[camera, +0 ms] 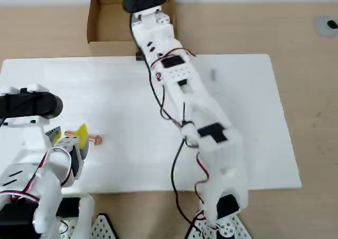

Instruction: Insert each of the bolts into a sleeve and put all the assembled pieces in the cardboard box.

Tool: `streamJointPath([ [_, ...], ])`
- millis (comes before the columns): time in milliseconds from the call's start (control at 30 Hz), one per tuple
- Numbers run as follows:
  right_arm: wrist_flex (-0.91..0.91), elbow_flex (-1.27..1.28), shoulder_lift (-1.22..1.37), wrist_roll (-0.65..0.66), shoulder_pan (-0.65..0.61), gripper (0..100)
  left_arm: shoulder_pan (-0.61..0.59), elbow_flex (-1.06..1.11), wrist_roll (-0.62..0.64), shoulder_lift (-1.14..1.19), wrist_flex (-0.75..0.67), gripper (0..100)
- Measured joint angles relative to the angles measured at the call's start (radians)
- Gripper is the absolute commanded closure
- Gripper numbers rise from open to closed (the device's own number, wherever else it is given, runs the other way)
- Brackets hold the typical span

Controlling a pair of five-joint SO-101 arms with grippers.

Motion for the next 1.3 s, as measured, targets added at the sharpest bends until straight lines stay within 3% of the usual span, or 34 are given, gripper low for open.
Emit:
streamJointPath([
  [333,0.000,-0.235,0.301,0.000,0.035,96.7,0.000,0.000,0.000,0.000,0.000,82],
  [500,0.015,-0.239,0.316,0.017,0.035,76.0,0.000,0.000,0.000,0.000,0.000,82],
  [600,0.084,-0.261,0.315,0.052,0.034,68.7,0.000,0.000,0.005,0.000,0.000,82],
  [1000,0.242,-0.269,0.281,0.100,0.034,67.7,-0.002,0.003,0.040,0.057,0.000,82],
  [1133,0.420,-0.269,0.138,0.100,0.035,67.7,-0.002,0.000,-0.094,0.203,0.000,82],
  [1300,0.740,-0.269,-0.121,0.104,0.060,67.7,-0.002,-0.055,-0.474,0.387,0.000,82],
])
